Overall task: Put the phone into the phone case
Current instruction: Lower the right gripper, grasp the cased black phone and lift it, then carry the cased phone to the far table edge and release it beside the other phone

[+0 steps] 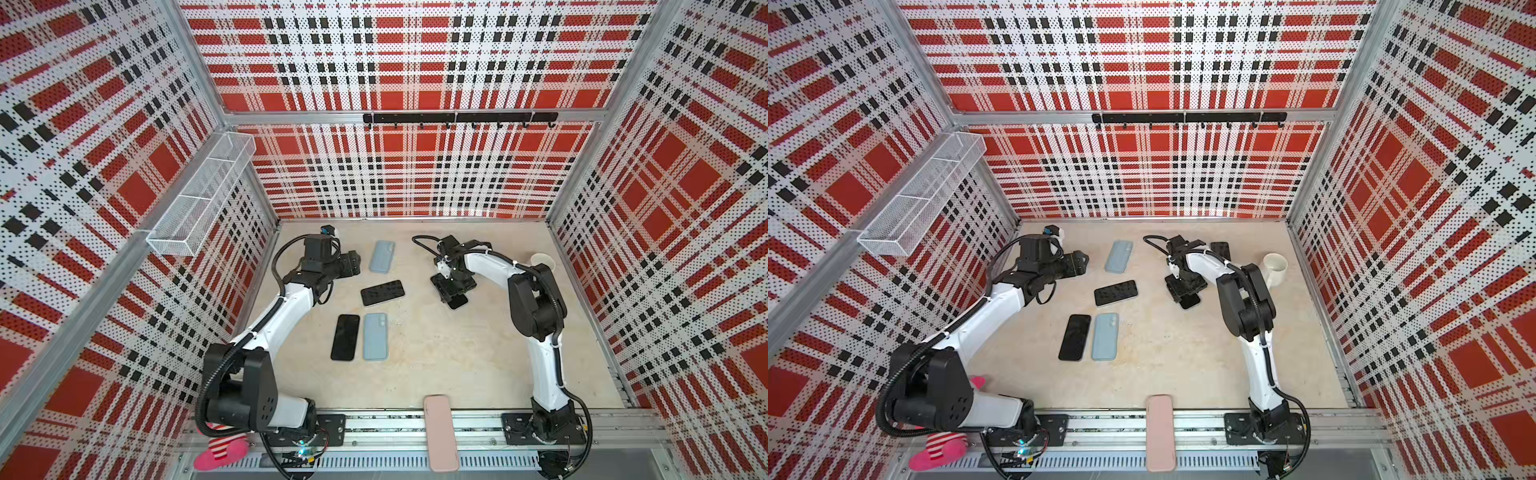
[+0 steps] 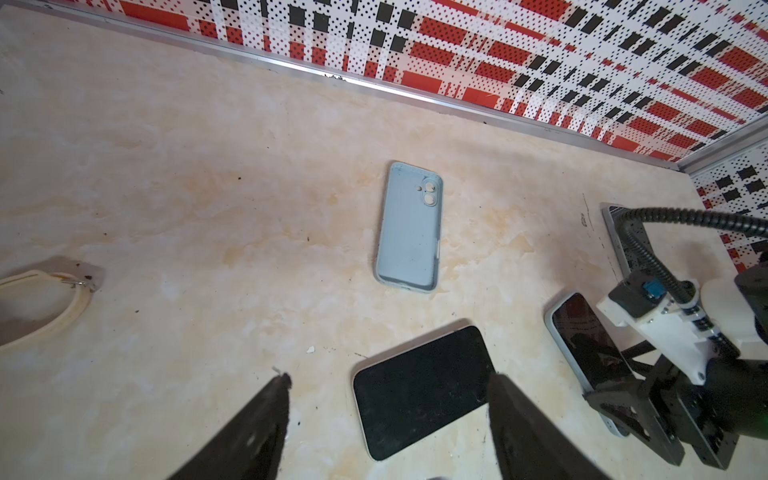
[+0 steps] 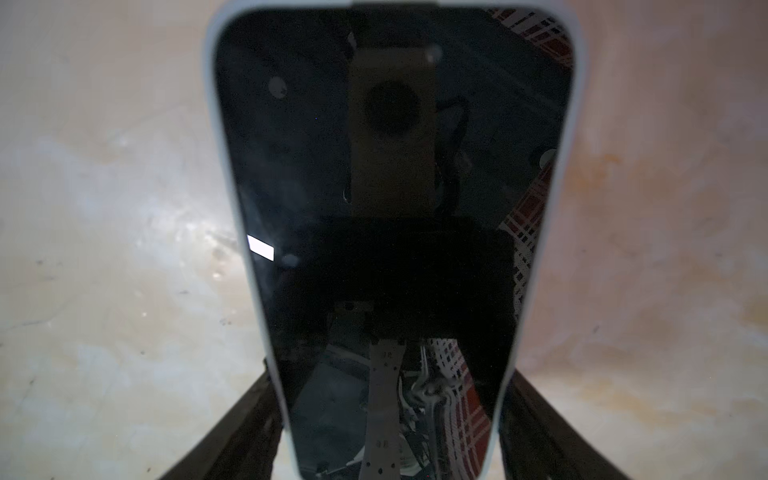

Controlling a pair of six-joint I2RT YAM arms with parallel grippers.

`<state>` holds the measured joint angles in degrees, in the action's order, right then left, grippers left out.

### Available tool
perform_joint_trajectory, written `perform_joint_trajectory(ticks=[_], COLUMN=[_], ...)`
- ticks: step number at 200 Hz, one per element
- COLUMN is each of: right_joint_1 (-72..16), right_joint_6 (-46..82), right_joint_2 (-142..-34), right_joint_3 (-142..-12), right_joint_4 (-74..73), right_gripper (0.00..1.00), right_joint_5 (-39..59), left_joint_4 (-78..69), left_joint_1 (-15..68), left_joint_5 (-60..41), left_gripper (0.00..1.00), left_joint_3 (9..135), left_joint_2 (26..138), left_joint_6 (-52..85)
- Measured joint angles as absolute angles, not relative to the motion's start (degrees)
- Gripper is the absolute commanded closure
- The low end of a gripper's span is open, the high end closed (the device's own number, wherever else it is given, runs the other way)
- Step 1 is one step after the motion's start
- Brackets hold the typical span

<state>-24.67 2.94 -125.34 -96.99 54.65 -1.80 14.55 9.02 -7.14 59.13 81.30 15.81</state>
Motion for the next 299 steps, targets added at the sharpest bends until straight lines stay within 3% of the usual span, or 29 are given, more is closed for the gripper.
perform_joint_trajectory(ticks=[46,113,156,194,222,299], right_joint_1=[-19.5,-17.2,-17.1,-17.1,-17.1,-19.5], right_joint_6=[9.8,14.1,16.2,16.0,15.8,11.9], right_joint_2=[-125.6,-133.0,-133.3,-132.0,-125.9,-90.6], right_joint_3=[-97.4,-109.0,-109.1,-106.7,-99.6,-66.7], right_joint_4=[47.2,43.9,42.9,41.0,39.9,29.3], right_gripper=[0.31,0.3,0.12,0.03,0.02,0.0], right_joint_5=[-4.3,-6.1,-5.3,-4.2,-3.2,-3.7], left_joint_4=[14.5,14.5,14.5,14.4,14.4,15.7], left_joint_1=[8.6,8.4,8.4,8.4,8.4,15.6], left_joint_5=[-7.3,-7.5,-7.5,-7.5,-7.1,-0.5], left_gripper=[0.22,0.22,0.23,0.23,0.23,0.23], left_joint_3=[59.1,58.7,58.7,58.3,58.2,59.7], left_joint_2=[81.3,81.3,81.3,81.3,81.3,89.0], left_joint_6=[15.8,15.8,15.8,15.8,15.8,16.0])
